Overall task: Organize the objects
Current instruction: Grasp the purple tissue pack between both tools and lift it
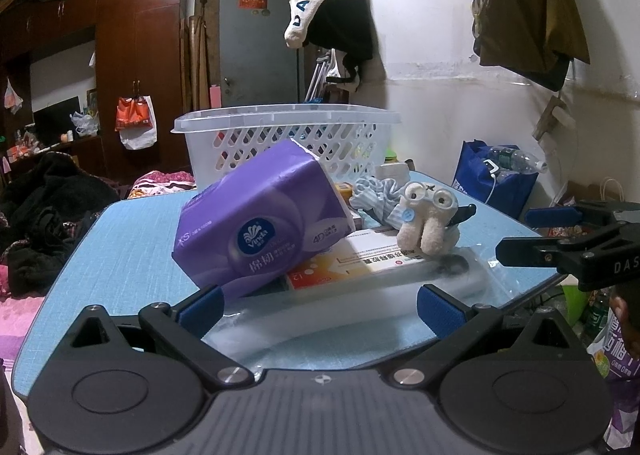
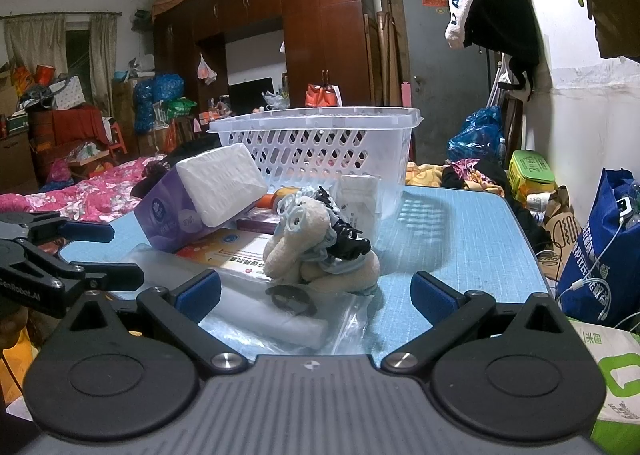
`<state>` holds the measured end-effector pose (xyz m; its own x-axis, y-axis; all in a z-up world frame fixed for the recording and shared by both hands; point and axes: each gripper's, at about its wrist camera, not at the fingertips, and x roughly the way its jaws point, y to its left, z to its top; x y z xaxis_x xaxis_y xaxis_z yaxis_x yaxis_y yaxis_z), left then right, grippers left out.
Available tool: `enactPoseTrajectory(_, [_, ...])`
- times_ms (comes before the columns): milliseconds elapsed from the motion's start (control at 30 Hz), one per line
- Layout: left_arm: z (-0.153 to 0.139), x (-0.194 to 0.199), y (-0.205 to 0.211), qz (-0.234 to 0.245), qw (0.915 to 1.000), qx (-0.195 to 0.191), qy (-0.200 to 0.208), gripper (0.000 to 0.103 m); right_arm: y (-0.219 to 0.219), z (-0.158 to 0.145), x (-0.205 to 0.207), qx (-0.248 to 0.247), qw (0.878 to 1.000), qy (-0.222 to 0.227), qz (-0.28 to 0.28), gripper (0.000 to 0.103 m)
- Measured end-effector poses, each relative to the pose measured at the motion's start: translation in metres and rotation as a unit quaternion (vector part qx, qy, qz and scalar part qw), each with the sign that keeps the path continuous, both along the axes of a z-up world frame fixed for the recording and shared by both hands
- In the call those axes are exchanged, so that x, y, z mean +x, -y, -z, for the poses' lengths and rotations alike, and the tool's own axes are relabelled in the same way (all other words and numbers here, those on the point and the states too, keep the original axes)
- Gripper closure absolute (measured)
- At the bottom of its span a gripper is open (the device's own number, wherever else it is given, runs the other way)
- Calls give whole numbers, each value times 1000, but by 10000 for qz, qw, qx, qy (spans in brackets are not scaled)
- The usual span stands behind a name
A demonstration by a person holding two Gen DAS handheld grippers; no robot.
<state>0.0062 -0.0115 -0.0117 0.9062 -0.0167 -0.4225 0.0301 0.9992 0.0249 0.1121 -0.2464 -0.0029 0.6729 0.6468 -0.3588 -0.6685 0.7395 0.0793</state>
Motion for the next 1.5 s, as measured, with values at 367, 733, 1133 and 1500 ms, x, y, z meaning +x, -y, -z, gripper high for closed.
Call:
enactPoseTrajectory(367, [-5, -10, -5, -362, 9899, 444, 1296, 0, 4, 0, 2, 281, 9993, 242, 3, 0])
enactPoseTrajectory(733, [-2, 3, -92, -305, 9907, -581, 1188, 0, -30, -15, 4, 321, 9966, 624, -421, 0])
enactPoseTrajectory(1133, [36, 39, -113, 540, 9892, -1232, 586, 30, -107, -23, 22, -363, 9870, 847, -1315, 19])
enactPoseTrajectory(1500, [37, 31, -109, 616, 9871, -1128, 957, 49, -106, -8, 14, -703, 9772, 1105, -1672, 43])
